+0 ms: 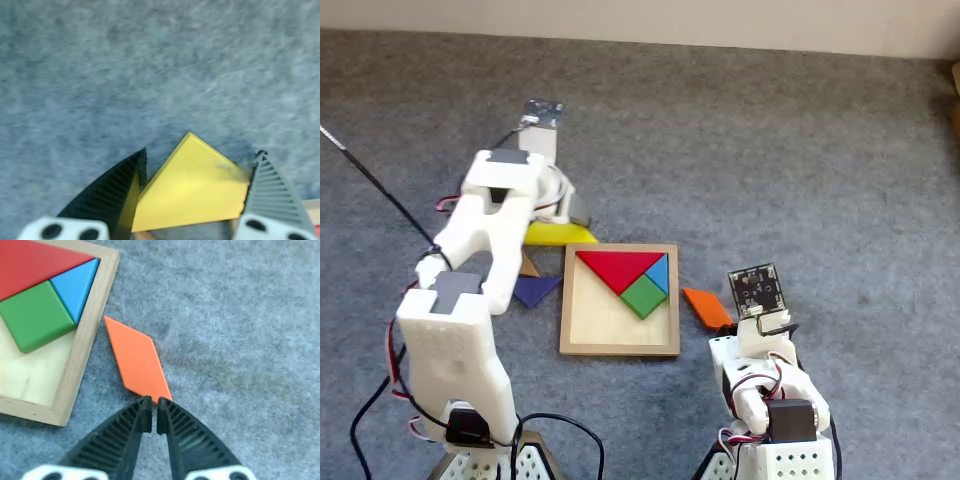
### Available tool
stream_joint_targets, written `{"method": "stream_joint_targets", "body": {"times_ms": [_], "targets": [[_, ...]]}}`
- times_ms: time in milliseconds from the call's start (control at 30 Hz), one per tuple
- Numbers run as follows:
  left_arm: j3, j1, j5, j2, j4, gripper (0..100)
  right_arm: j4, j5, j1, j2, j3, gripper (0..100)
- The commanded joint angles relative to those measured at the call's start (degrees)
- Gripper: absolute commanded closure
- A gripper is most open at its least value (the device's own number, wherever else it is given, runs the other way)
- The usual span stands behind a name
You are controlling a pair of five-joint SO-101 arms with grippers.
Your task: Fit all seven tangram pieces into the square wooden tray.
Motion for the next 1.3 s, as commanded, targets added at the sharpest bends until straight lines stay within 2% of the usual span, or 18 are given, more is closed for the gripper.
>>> {"method": "stream_joint_targets", "body": {"times_ms": [0,267,367,467,633,833,1033,1133,1267], "targets": [[-2.24,-4.97,-7.12,-0.31,3.25,68,0.13,0.53,0.66,-0.92,6.9,96.4],[-2.24,-13.14,-21.54,-0.4,3.6,69,0.13,0.53,0.66,-0.92,6.9,96.4],[-1.98,-15.34,-25.05,-2.07,4.22,69,0.13,0.53,0.66,-0.92,6.9,96.4],[-1.8,-15.69,-26.29,-6.11,8.26,69,0.13,0.53,0.66,-0.92,6.9,96.4],[-1.71,-15.69,-26.29,-12.44,13.71,68,0.13,0.53,0.66,-0.92,6.9,96.4],[-1.8,-16.92,-25.58,-16.13,14.59,68,0.13,0.53,0.75,-0.92,6.9,96.4],[-1.63,-14.81,-10.99,-16.04,14.33,68,0.13,0.53,0.75,-0.92,6.9,96.4],[-1.54,-13.23,-8.35,-12.79,14.24,68,0.13,0.53,0.75,-0.92,6.9,96.4],[-1.63,-12.53,-8.35,-6.46,12.13,68,0.13,0.53,0.75,-0.92,6.9,96.4]]}}
